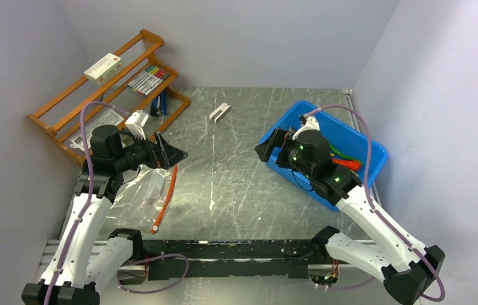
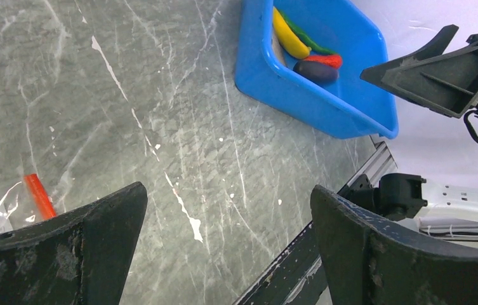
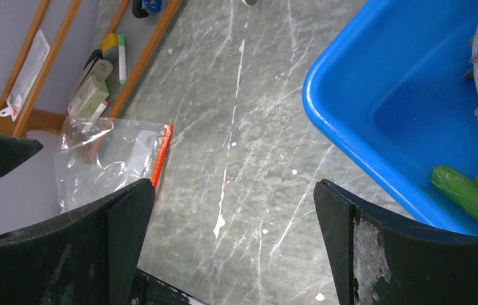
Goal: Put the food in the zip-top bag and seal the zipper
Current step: Move the zipper food storage bag to the center of the board.
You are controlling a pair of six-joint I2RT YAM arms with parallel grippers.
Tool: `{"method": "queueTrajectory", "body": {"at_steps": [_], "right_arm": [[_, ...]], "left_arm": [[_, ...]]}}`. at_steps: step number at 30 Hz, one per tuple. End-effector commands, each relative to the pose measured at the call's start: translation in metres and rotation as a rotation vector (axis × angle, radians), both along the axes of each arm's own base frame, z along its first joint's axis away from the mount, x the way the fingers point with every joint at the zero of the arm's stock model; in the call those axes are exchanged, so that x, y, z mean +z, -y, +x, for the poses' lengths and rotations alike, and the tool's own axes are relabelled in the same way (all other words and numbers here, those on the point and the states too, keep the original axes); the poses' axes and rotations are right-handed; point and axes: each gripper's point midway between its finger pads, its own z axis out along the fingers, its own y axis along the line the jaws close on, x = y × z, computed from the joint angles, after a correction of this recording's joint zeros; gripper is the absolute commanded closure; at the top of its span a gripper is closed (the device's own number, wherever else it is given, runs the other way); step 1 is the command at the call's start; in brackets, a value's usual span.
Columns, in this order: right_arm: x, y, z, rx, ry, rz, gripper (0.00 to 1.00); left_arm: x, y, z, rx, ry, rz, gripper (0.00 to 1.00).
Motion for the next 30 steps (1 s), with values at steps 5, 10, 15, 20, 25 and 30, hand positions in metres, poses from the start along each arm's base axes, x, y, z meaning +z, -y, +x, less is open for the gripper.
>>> {"method": "queueTrajectory", "body": {"at_steps": [5, 10, 15, 20, 25, 30], "right_arm": [[0.014, 0.011, 0.012, -0.059, 0.067, -0.055, 0.00], [0.029, 0.027, 0.030, -0.157, 0.116, -0.128, 0.00], [0.035, 0.054, 0.049, -0.272, 0.150, -0.307, 0.01], [0.030, 0.082, 0.069, -0.368, 0.162, -0.547, 0.07], [0.011, 0.113, 0.093, -0.433, 0.105, -0.706, 0.26], [-0.024, 0.139, 0.114, -0.403, 0.017, -0.772, 0.47]], "left_arm": [[0.016, -0.003, -0.004, 0.011, 0.057, 0.030, 0.01], [0.007, -0.008, 0.000, 0.064, 0.040, 0.026, 0.01], [-0.012, -0.020, 0.011, 0.181, -0.038, 0.033, 0.01], [-0.028, -0.020, 0.011, 0.181, -0.093, 0.041, 0.01], [-0.040, -0.011, 0.002, 0.104, -0.035, 0.016, 0.01], [-0.035, -0.016, 0.000, 0.108, 0.036, 0.053, 0.01]]}}
